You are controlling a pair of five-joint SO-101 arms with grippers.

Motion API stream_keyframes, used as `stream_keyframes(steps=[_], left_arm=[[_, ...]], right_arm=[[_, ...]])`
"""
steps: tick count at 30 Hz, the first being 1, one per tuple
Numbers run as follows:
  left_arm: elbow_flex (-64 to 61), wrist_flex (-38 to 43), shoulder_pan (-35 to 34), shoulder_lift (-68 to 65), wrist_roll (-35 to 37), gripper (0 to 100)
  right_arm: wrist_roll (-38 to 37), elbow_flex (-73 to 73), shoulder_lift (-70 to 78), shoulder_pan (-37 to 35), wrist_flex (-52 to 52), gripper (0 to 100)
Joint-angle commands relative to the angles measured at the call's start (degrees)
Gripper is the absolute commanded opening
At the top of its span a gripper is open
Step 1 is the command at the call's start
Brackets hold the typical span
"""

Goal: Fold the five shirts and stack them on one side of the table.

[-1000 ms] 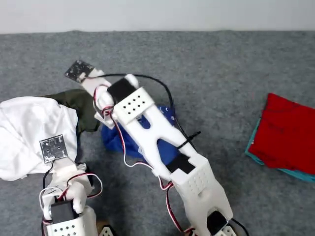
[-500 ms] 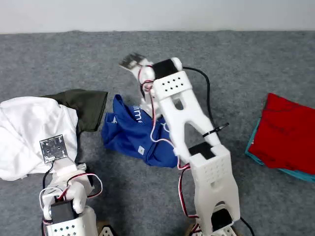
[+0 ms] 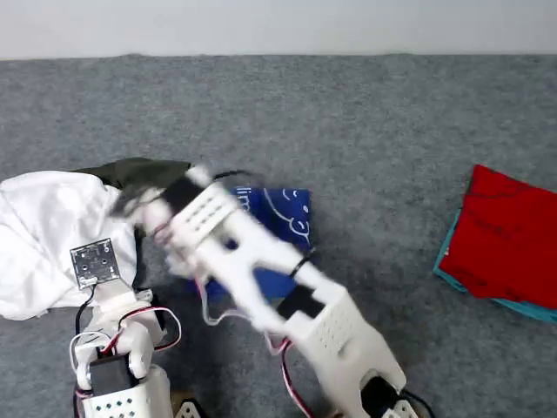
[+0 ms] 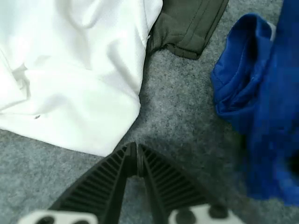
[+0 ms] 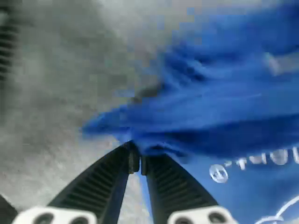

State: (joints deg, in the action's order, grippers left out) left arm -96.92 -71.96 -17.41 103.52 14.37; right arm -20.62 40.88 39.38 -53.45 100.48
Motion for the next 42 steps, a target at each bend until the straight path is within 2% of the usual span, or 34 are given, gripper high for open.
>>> stream_keyframes(steps=[1,8,12,15,19,22,26,29,35,39,42], left_arm=[[0.5,-0.3,0.4,0.6,0.5,1],[0.5,-0.3,0.4,0.6,0.5,1],[0.5,-0.3,0.4,0.6,0.5,1],[0.5,-0.3,0.4,0.6,0.5,1],[0.5,-0.3,0.4,0.6,0.5,1],[0.5,-0.3,0.4,0.6,0.5,1],[0.5,-0.3,0.4,0.6,0.5,1],[0.5,-0.3,0.4,0.6,0.5,1],[0.5,-0.3,0.4,0.6,0.5,1],[0.5,-0.3,0.4,0.6,0.5,1],[0.5,-0.3,0.4,0.6,0.5,1]], right_arm=[[-0.4,7.0,-1.9,1.4,2.5,1.0],[-0.4,14.0,-4.6,14.0,2.2,1.2],[-0.5,14.1,-2.4,17.6,1.2,1.2],[-0.5,14.4,2.6,17.8,0.6,1.2],[-0.5,16.3,9.4,13.5,-4.5,1.2],[-0.6,22.2,13.5,9.8,-9.6,1.2],[-3.2,34.5,16.5,9.0,-14.2,1.2],[-3.3,42.1,16.9,9.2,-11.6,1.2],[-3.3,48.4,16.8,9.6,2.2,1.2],[-3.3,46.9,17.4,12.8,1.4,1.1],[-3.3,43.5,19.6,13.5,-5.5,1.1]])
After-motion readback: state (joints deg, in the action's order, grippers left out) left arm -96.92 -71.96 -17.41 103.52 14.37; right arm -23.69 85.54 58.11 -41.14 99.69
